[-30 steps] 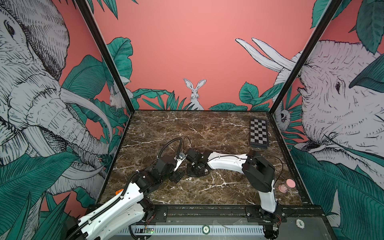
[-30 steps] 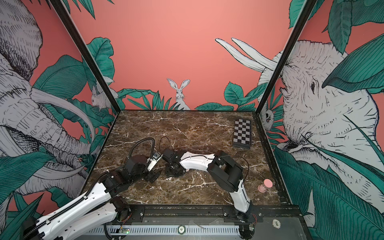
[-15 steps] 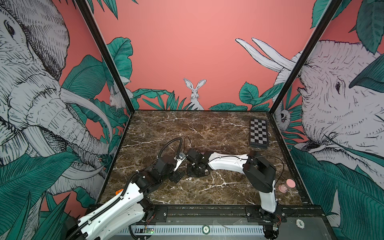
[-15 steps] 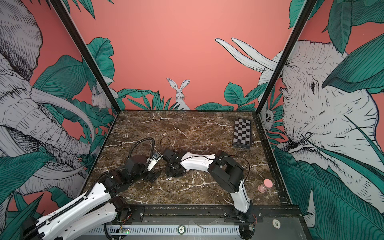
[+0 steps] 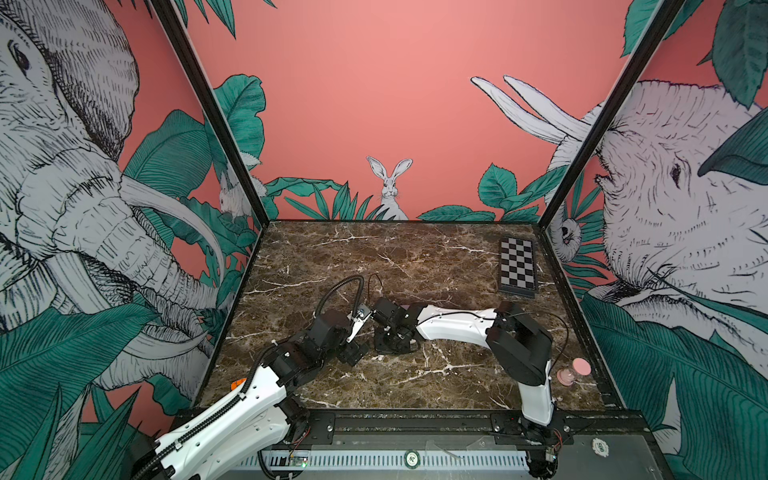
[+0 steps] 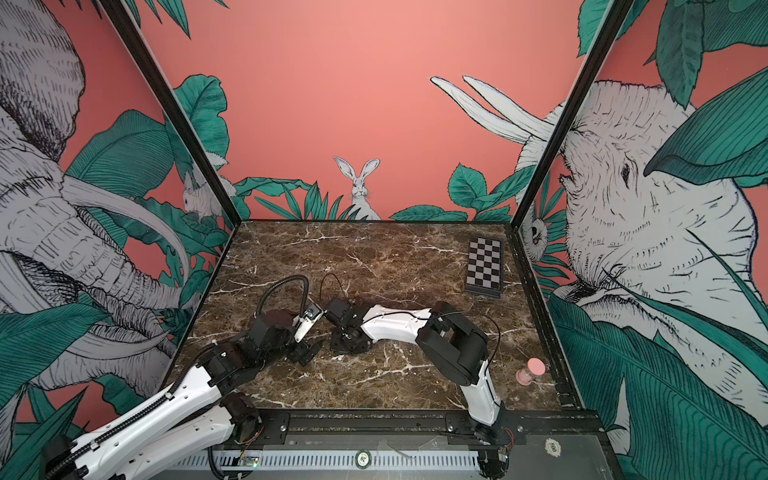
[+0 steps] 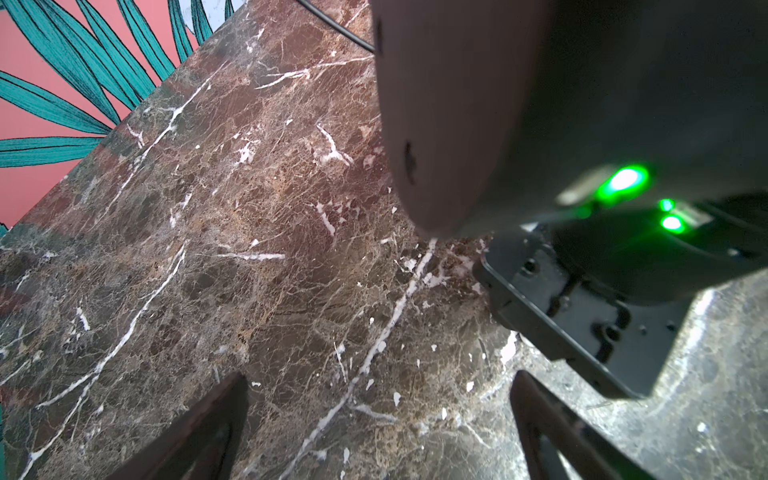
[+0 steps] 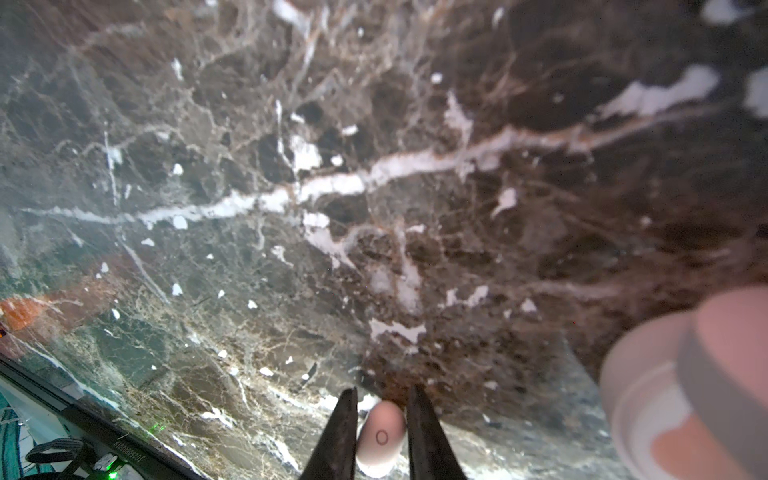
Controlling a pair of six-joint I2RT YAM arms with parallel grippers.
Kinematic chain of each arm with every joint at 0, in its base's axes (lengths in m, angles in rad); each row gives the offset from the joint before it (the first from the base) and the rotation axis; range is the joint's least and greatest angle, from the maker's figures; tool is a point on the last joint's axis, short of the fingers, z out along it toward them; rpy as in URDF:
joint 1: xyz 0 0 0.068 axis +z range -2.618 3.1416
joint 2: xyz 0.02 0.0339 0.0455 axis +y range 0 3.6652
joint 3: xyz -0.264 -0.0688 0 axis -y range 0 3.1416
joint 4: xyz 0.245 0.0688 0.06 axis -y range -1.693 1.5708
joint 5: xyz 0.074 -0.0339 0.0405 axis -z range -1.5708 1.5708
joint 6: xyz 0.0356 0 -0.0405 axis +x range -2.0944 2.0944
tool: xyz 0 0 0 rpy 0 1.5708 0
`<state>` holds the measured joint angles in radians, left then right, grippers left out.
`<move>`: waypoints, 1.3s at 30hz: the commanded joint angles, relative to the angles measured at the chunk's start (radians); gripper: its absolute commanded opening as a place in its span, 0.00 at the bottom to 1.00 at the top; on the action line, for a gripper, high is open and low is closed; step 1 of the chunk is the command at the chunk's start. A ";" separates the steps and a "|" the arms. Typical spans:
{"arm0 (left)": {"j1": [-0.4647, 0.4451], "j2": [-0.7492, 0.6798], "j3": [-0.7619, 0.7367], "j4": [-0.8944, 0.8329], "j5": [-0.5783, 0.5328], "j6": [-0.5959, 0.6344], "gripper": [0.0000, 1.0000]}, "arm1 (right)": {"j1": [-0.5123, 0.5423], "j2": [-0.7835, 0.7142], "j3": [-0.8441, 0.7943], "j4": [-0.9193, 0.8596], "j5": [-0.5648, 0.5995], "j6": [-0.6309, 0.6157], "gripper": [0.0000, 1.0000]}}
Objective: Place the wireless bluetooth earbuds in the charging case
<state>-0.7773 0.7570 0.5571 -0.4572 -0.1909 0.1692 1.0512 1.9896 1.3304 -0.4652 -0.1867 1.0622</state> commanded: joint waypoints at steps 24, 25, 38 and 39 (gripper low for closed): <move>0.000 -0.002 0.023 0.008 0.008 0.008 0.99 | -0.003 -0.017 -0.086 -0.070 -0.026 -0.016 0.20; 0.000 -0.002 0.023 0.008 0.008 0.008 0.99 | -0.003 -0.017 -0.088 -0.069 -0.028 -0.014 0.21; 0.002 -0.001 0.023 0.009 0.015 0.008 0.99 | -0.004 -0.044 -0.093 -0.091 -0.040 -0.004 0.28; 0.001 -0.001 0.024 0.009 0.015 0.008 0.99 | -0.003 -0.049 -0.099 -0.096 -0.036 0.000 0.29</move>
<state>-0.7773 0.7582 0.5571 -0.4572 -0.1894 0.1692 1.0462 1.9434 1.2686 -0.4583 -0.2398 1.0496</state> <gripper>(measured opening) 0.991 0.284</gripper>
